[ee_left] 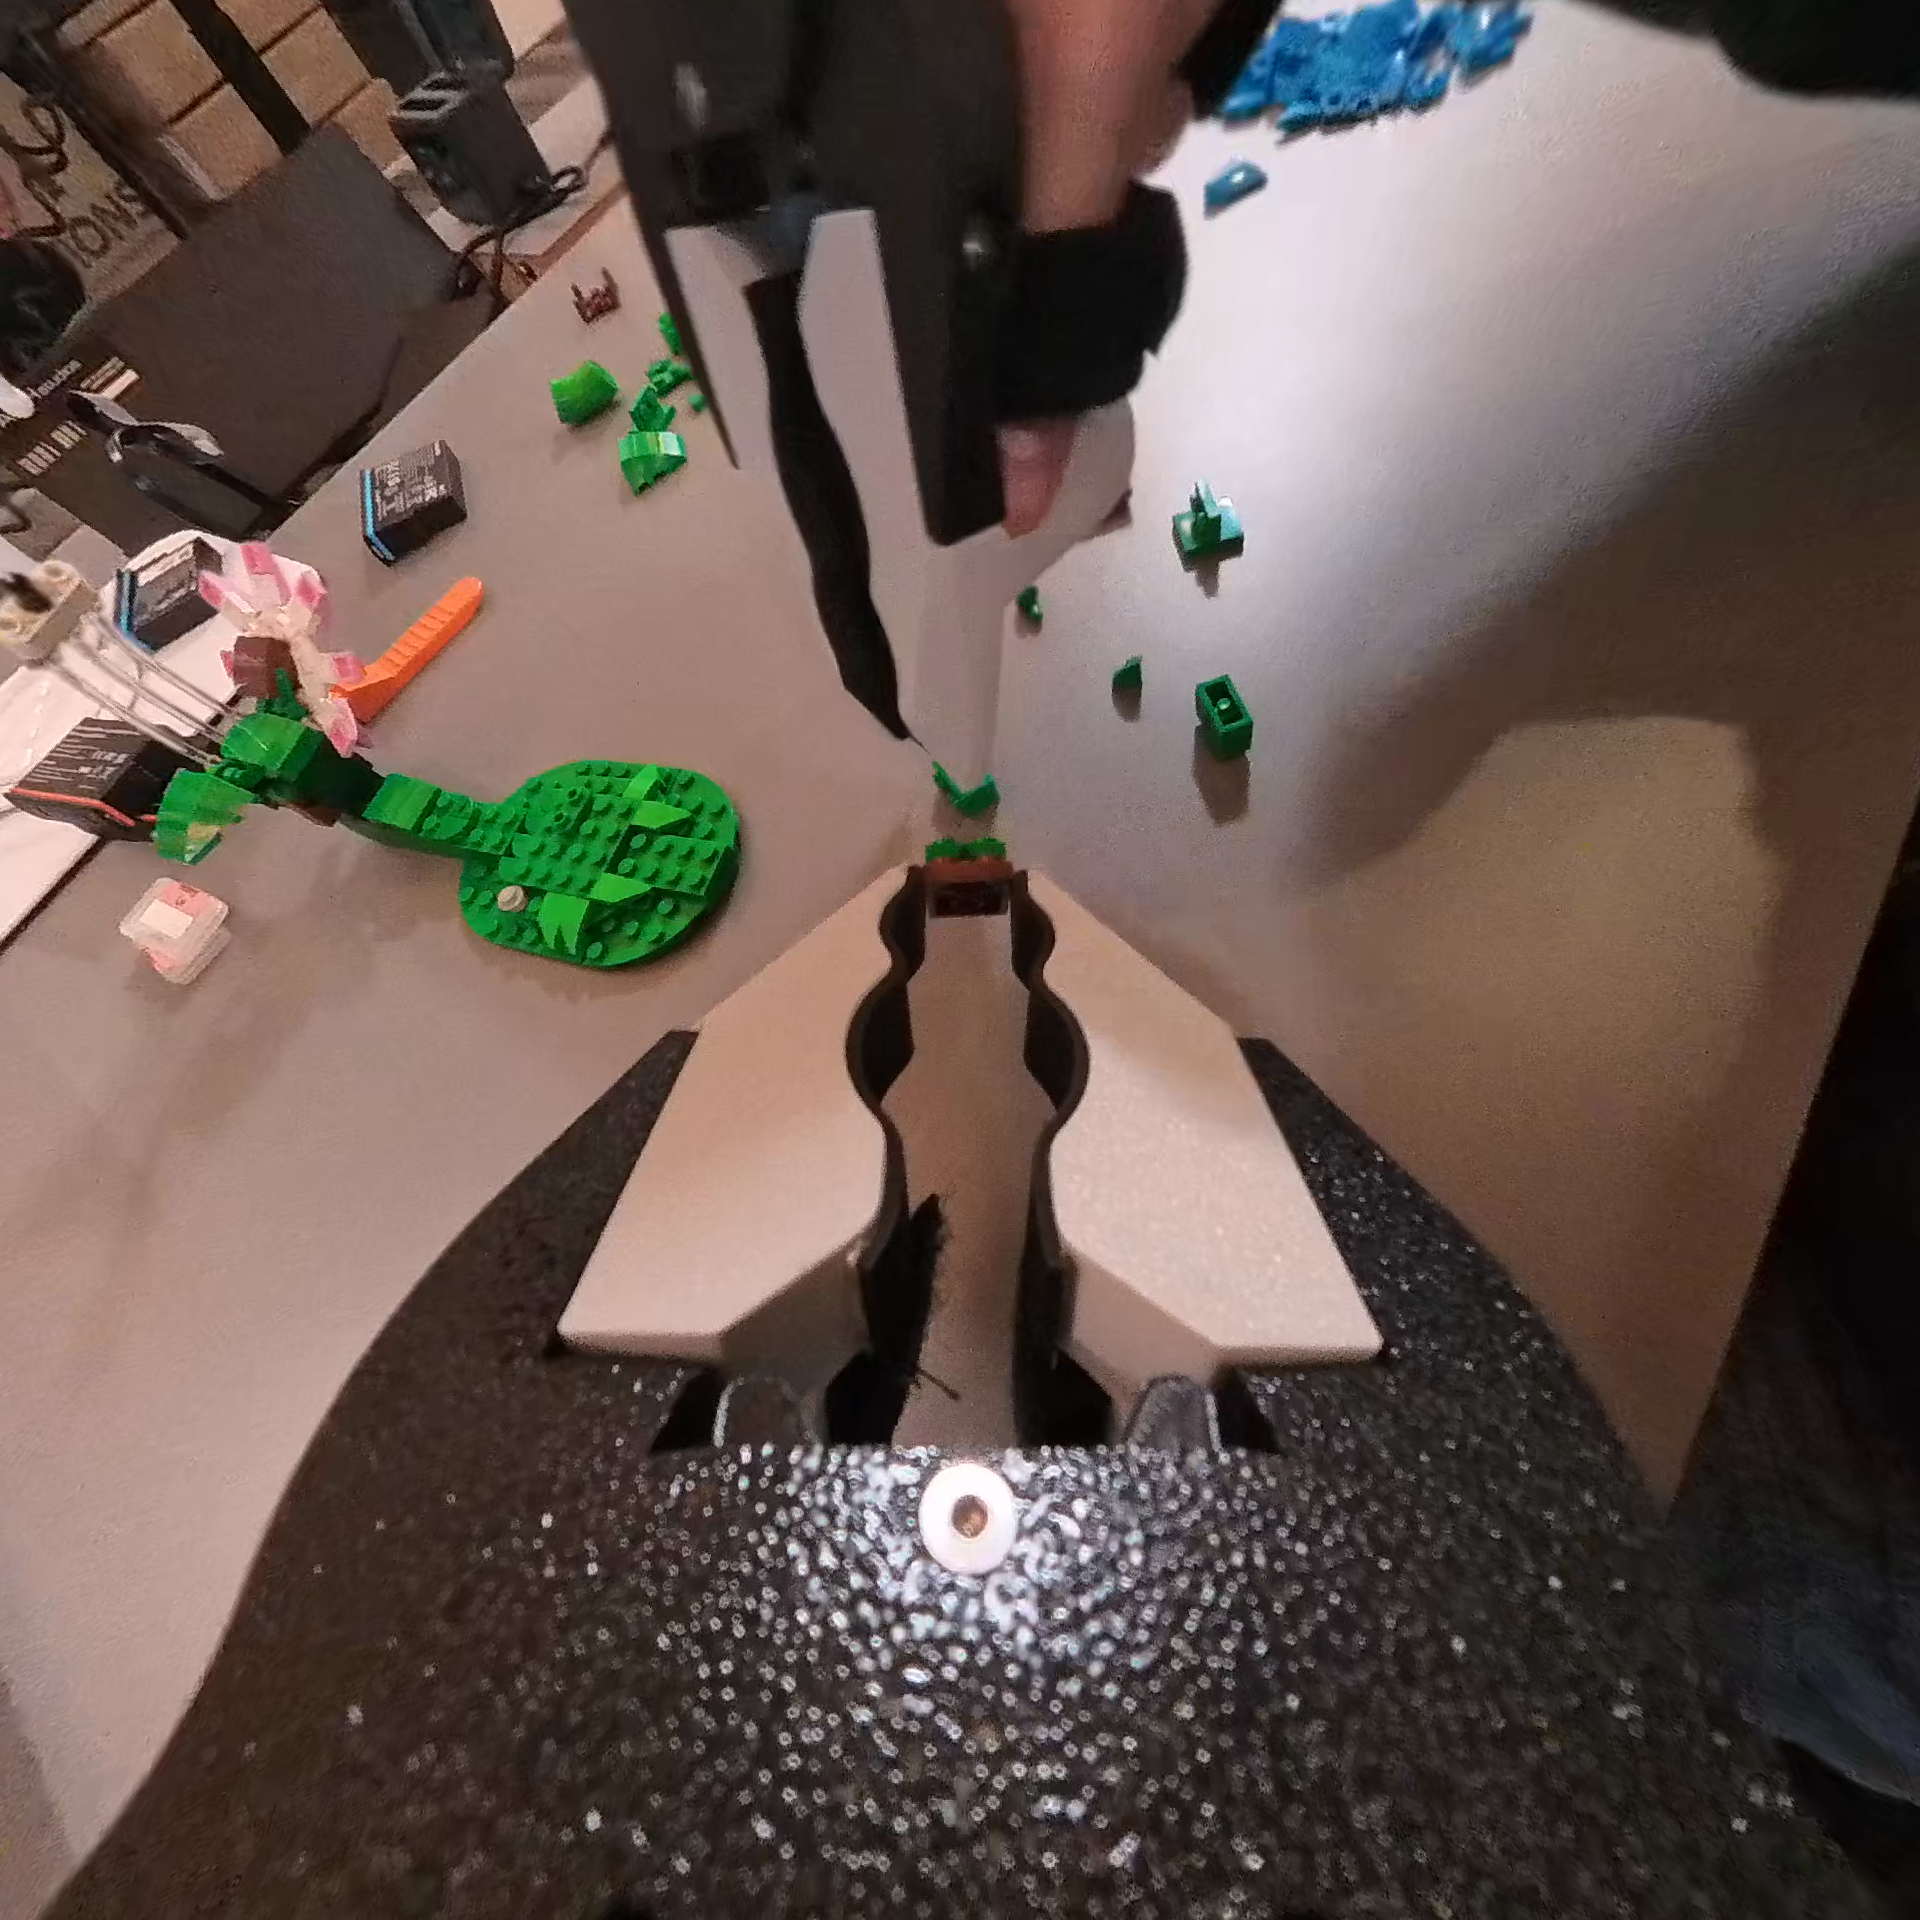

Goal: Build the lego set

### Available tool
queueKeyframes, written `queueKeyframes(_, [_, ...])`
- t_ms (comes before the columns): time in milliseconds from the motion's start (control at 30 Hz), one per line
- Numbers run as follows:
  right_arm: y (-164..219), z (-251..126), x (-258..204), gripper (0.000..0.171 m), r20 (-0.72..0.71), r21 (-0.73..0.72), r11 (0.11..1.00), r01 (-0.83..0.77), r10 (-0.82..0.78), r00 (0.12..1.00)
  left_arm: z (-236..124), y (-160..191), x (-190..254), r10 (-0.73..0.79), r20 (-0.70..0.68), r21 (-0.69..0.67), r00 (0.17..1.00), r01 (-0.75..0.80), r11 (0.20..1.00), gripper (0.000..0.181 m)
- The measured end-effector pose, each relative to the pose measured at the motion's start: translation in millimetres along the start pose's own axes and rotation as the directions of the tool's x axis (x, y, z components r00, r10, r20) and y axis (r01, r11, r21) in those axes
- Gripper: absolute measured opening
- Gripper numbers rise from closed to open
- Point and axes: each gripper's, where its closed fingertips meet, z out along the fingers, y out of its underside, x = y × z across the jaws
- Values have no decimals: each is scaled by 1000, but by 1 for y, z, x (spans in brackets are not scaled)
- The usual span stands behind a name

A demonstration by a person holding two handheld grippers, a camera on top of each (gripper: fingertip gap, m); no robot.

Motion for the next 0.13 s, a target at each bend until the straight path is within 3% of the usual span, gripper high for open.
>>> queueKeyframes(33, [2,1,0,25,4,-53,999,-10,10,1000,0,1,0,12,2,-11,1000,-12,1000,13])
queueKeyframes(133, [7,6,0,23,-4,-189,982,-5,4,1000,1,2,1,44,7,-37,999,-44,998,13])
